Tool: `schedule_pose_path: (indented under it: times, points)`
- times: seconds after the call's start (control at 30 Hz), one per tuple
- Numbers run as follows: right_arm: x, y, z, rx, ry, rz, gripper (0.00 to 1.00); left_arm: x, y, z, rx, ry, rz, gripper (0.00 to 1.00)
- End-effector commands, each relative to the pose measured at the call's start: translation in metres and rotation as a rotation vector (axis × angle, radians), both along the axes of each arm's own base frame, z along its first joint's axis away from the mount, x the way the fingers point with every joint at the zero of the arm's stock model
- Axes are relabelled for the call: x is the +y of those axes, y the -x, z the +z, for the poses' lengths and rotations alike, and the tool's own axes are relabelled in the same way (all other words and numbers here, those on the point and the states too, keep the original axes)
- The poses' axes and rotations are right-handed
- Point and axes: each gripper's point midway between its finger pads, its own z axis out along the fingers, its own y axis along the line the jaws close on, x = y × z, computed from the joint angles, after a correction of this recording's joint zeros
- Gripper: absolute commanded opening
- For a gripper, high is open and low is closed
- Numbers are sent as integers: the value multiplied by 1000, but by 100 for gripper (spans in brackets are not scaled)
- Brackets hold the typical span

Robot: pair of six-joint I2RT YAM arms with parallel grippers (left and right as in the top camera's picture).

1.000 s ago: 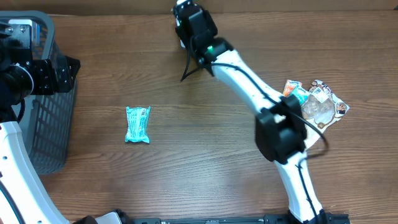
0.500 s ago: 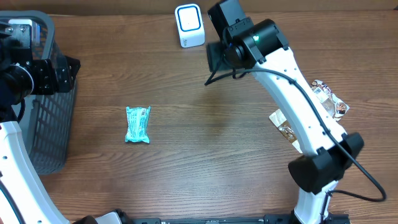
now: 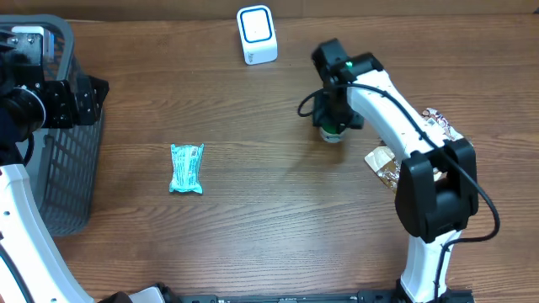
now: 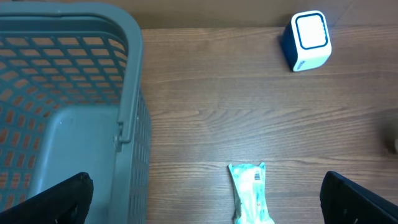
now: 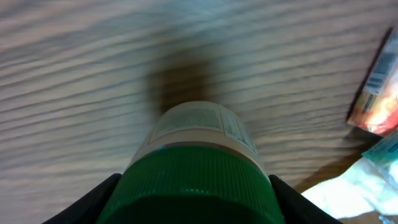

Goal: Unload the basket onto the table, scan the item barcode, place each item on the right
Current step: 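Carry the jar right and set it down by the pile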

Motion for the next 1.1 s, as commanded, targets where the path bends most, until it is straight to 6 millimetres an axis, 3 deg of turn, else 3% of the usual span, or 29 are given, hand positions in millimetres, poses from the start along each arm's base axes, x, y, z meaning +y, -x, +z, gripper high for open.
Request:
schedule_pose_path:
  times: [0.0, 0.13, 0.4, 0.73, 0.8, 0.9, 1.07]
  points:
    - [-21, 0, -8, 10, -3, -60, 47, -4, -1, -1, -1, -5, -27, 99]
    - [-48, 3, -17, 37, 3, -122, 47, -4, -1, -1, 0, -6, -27, 99]
    - [-80, 13, -27, 92, -6, -203, 52, -4, -1, -1, -1, -6, -27, 99]
    - [-99, 23, -30, 137, -6, -252, 54, -4, -1, -1, -1, -6, -27, 99]
    - [-103, 25, -28, 147, -9, -265, 61, -4, -1, -1, -1, -5, -27, 99]
    - [-109, 28, -20, 170, -18, -283, 80, -4, -1, -1, 0, -5, -27, 100]
    - [-101, 15, 20, 115, -72, -262, 88, -4, -1, -1, -1, -5, -27, 100]
